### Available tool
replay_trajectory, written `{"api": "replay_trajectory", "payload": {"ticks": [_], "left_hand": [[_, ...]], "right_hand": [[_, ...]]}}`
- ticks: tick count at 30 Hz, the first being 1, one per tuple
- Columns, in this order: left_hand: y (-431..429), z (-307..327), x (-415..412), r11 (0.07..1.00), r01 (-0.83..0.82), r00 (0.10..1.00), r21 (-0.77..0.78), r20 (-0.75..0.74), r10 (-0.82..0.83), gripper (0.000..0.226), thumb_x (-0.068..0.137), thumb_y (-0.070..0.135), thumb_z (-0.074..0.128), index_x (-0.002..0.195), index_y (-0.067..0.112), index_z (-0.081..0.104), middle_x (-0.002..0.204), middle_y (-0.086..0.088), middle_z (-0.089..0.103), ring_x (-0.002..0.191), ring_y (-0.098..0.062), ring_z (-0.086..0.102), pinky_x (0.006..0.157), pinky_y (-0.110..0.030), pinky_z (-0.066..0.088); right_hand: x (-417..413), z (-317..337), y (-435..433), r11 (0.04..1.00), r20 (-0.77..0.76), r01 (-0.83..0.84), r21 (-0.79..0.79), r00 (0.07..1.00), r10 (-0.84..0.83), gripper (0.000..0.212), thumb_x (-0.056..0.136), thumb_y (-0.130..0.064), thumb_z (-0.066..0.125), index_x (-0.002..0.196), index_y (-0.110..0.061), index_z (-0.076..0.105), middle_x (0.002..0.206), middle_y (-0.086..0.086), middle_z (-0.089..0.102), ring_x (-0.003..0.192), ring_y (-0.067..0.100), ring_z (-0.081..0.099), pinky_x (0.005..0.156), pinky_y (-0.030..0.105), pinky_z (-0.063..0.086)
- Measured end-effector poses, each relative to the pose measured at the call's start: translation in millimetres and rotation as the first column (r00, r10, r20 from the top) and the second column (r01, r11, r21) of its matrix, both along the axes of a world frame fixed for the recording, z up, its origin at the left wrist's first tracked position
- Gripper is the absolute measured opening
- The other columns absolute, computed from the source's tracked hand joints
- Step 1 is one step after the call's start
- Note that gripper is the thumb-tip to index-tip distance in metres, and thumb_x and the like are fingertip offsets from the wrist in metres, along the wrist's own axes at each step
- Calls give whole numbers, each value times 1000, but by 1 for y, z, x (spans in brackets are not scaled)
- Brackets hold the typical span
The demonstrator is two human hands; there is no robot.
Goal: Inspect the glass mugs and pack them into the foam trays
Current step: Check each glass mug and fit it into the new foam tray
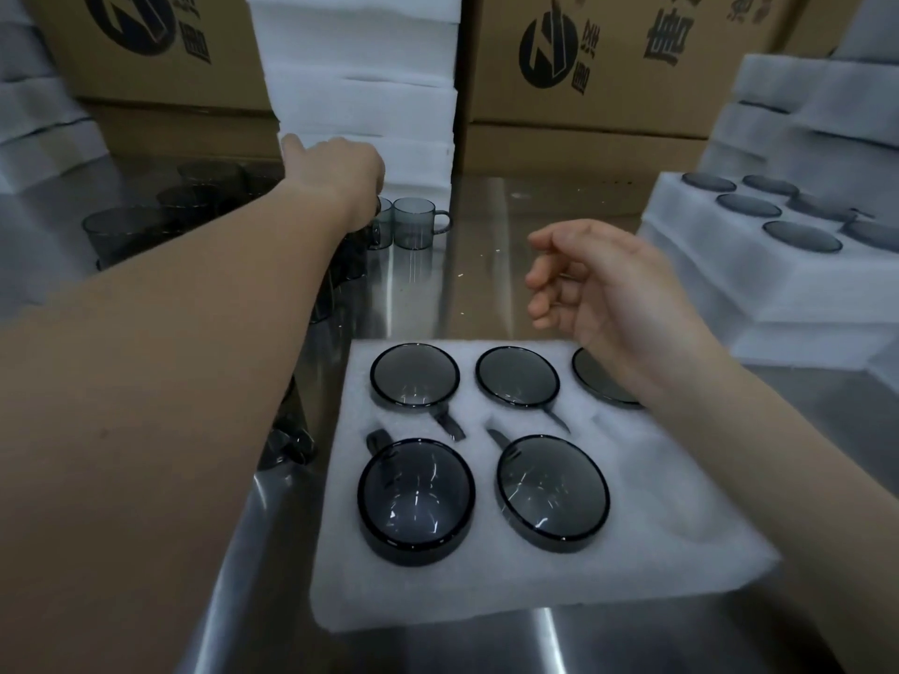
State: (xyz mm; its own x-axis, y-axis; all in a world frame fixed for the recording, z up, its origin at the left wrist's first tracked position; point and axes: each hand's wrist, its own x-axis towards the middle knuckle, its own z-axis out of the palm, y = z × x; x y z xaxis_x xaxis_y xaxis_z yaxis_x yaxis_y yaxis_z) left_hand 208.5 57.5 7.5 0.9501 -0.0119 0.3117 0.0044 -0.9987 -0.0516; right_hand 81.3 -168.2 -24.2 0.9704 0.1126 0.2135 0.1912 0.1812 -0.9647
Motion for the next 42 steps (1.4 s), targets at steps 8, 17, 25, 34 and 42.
{"api": "replay_trajectory", "payload": {"ticks": [8,17,25,34,42], "left_hand": [[-6,11,-10,991,69,992,-117,116,-56,25,88,10,61,109,19,71,112,-12,65,109,-35,55,103,-47,30],[-38,32,-69,743,503,841,-442,448,-303,43,77,-8,43,92,17,74,92,-1,69,91,-17,62,81,-28,51],[-62,9,-143,563,730,678,-389,517,-522,32,74,-9,49,85,9,73,86,3,60,84,-11,56,78,-24,47],[-56,-26,-158,249,679,688,-691,478,-546,57,77,-15,54,125,17,57,139,-2,46,135,-10,40,111,-29,38],[-62,-33,-156,388,520,788,-761,252,-561,86,76,26,79,148,17,33,145,5,45,134,-7,41,113,-29,33]], "right_hand": [[0,-1,-1,1000,7,-20,-14,1000,20,20,99,-9,46,90,-9,63,64,4,63,51,17,57,48,26,49],[2,1,-3,992,-44,35,123,999,-29,18,98,-6,47,96,-10,64,75,6,65,57,19,62,51,28,52],[3,2,-7,982,-74,-134,135,987,145,49,98,-50,44,137,-21,50,111,10,67,89,23,71,67,35,57],[-3,0,2,989,-24,-112,96,993,114,22,102,-24,49,108,-13,67,97,8,73,90,26,72,64,37,59],[-7,4,1,976,-38,-83,200,995,93,30,102,-31,49,106,-8,68,102,14,73,96,33,71,65,41,59]]}}
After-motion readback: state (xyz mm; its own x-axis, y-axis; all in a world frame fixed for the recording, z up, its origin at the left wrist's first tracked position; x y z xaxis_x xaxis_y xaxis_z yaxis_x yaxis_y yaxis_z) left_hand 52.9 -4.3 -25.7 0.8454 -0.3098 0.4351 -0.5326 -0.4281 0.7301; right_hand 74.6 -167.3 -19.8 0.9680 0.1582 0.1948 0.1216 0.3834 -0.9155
